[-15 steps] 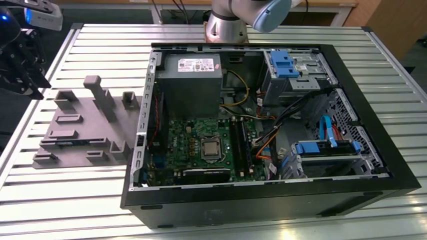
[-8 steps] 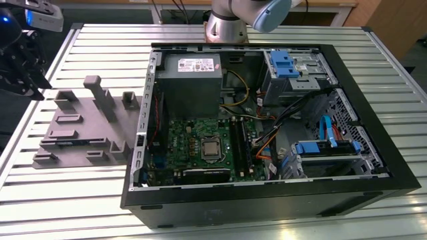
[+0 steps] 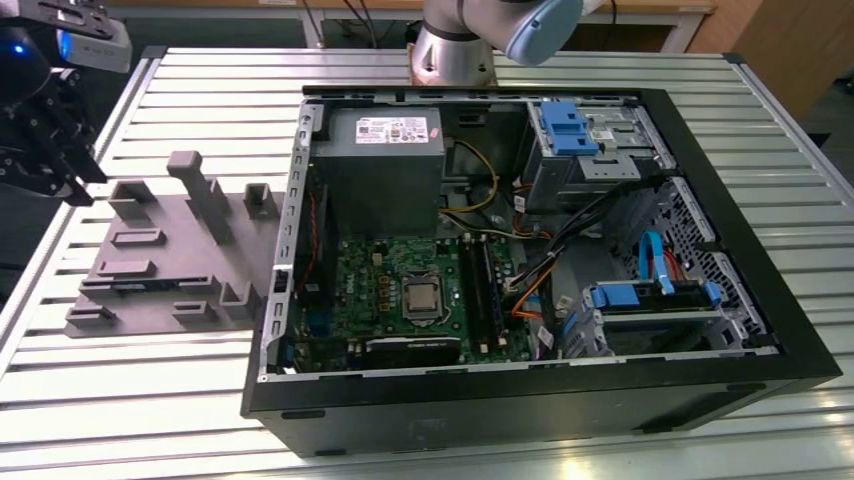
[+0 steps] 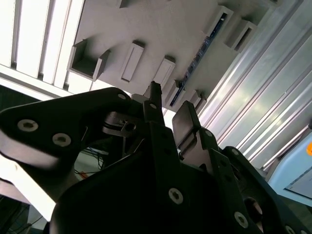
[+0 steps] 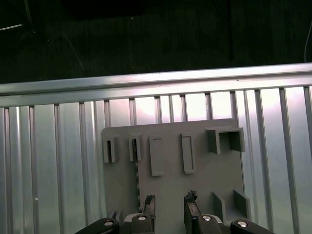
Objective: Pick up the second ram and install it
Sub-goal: 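Pick up the second ram and move it above second insertion slot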
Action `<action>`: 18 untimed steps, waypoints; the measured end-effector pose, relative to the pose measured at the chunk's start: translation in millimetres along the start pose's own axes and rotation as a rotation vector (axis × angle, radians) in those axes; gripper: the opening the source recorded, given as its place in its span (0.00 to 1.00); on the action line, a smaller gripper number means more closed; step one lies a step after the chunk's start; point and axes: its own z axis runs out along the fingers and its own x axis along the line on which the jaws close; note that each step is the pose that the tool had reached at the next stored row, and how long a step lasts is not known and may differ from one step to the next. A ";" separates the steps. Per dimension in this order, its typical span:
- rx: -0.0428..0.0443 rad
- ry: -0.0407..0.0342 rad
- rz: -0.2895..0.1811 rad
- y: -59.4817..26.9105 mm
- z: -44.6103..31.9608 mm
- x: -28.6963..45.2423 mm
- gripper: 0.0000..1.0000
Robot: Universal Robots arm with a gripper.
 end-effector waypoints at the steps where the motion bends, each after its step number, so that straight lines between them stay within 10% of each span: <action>1: 0.0000 0.0000 0.000 -0.1 1.1 0.3 0.37; 18: 0.0004 0.0003 -0.005 -2.2 17.2 19.2 0.37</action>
